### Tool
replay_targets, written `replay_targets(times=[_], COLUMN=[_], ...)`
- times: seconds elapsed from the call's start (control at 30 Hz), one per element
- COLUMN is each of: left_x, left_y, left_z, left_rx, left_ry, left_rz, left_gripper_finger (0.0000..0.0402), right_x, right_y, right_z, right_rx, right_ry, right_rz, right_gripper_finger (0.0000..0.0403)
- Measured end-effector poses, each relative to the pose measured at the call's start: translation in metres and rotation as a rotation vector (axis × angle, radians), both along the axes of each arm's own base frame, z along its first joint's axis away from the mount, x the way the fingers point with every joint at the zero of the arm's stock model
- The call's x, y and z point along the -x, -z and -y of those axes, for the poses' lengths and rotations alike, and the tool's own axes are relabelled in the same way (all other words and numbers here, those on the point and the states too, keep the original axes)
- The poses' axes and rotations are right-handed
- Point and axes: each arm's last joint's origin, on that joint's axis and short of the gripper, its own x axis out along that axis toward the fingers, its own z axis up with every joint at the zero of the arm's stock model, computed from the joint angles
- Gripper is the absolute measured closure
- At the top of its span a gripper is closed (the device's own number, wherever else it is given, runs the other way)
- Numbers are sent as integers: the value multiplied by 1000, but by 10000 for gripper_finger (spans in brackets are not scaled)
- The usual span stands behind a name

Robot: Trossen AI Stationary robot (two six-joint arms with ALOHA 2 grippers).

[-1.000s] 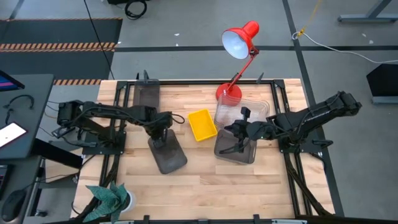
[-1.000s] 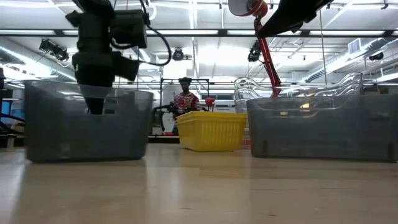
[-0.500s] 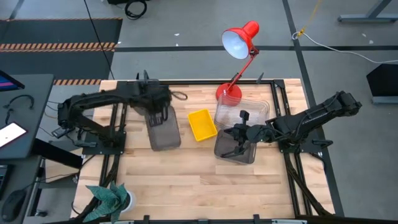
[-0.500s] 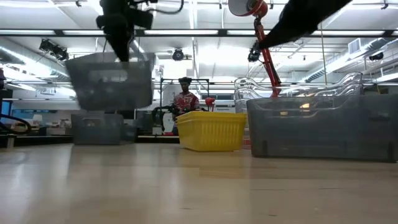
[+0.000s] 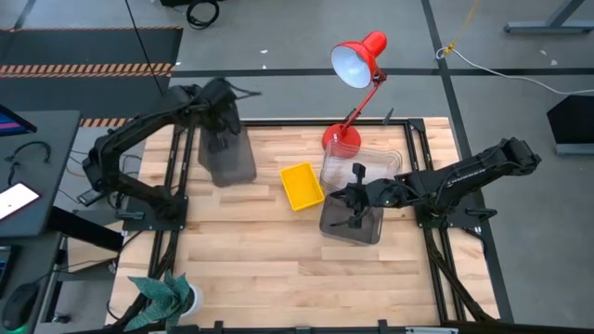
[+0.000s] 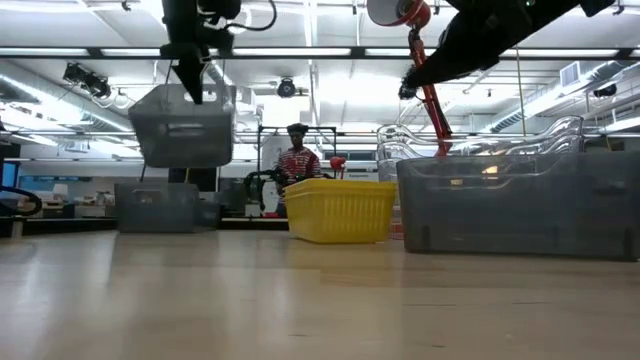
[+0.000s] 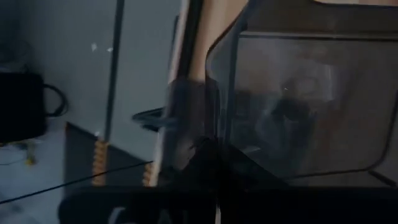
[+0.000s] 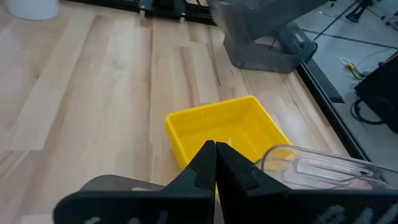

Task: Stack baskets by color
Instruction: Stack the bottom left black bin on top of the top black bin

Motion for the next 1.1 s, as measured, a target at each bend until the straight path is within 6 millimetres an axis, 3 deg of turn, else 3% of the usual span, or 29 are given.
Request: replay_targets(times=[0.3, 0.7, 1.1], left_x=[23, 40, 22], left_y=[-2, -6, 29], left_z=[-30, -55, -75], left_rx=[-83, -167, -43], left_ry=[56, 62, -5], left_rz=[-128, -175, -270], left_gripper_finger=[401, 401, 401], right_x=[-1, -4, -4], right_y=[0, 0, 3], right_z=[8, 35, 44], right_rx=[19, 28, -25], right_ry=[21, 53, 8], right_rz=[-7, -20, -15], right_gripper_finger=[393, 393, 393])
